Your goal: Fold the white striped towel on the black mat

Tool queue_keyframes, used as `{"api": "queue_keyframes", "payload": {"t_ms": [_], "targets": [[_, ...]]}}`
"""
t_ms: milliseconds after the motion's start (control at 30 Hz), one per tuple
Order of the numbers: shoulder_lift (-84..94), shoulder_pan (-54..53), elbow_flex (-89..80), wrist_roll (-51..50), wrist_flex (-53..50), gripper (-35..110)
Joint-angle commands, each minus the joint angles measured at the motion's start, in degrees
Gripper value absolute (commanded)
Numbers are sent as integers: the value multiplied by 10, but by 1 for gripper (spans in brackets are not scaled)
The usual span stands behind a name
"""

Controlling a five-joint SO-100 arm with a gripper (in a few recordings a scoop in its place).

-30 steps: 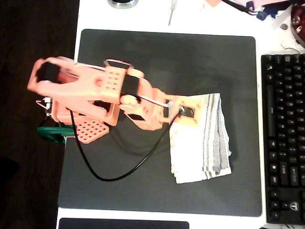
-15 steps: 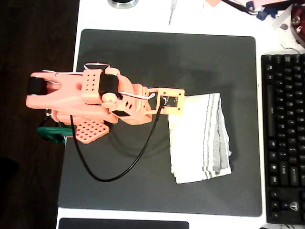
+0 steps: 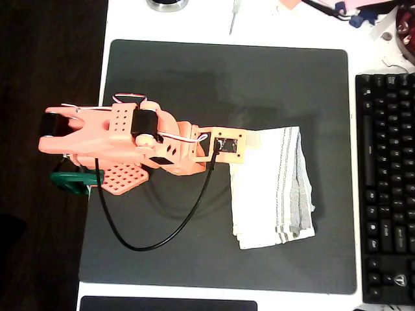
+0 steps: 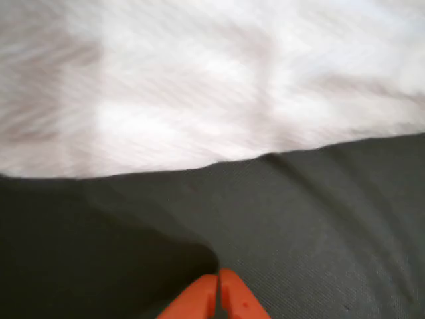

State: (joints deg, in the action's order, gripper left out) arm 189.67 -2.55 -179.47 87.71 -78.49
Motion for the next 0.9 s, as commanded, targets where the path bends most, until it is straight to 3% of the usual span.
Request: {"api": "queue_keyframes", "payload": {"t_ms": [0, 867], "targets": [[13, -6, -14, 13, -4, 0], [29, 14, -14, 7, -11, 0]]}}
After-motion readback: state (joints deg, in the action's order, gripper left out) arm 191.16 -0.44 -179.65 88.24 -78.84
